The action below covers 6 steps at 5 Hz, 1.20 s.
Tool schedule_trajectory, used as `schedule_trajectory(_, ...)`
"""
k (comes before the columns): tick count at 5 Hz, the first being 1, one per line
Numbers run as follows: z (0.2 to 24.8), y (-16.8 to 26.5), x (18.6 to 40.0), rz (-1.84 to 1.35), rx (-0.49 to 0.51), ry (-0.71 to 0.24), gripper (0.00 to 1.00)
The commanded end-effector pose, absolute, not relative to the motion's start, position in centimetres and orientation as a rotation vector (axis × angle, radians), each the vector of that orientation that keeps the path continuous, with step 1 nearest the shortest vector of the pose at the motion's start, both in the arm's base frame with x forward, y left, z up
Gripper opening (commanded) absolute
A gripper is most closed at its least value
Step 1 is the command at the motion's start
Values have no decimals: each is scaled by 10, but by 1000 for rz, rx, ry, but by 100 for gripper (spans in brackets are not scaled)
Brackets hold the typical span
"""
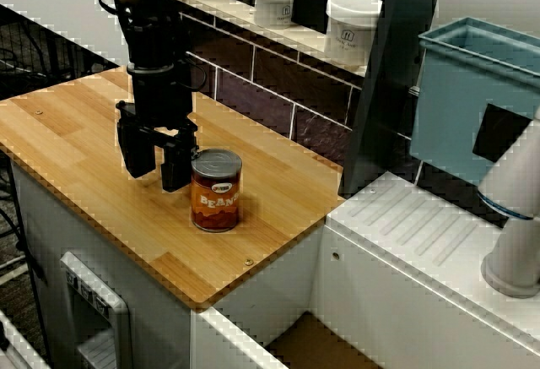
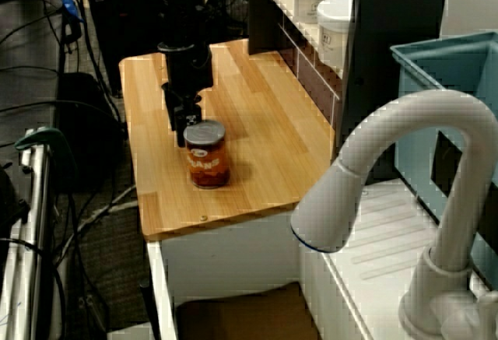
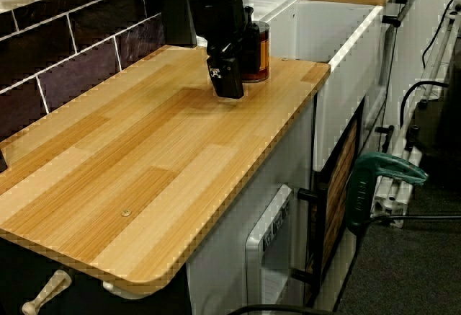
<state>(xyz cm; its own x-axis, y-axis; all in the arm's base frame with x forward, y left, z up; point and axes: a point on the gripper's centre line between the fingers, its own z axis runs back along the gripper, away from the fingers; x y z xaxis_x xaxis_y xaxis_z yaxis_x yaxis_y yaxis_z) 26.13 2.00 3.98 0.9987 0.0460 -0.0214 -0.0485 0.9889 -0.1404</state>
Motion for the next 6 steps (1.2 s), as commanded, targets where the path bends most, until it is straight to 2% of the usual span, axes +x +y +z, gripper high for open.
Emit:
schedule_trajectory(1,72,35,262,-68,-182,-69,100)
schedule_trajectory(2,88,36,268,-313,-196,-63,100)
schedule_trajectory(3,106,36,287,-457,-208,-57,100)
schedule_trajectory(4,109,15,288,-551,-189,-98,100)
schedule_trajectory(6,118,-21,285,-731,-211,-107,100)
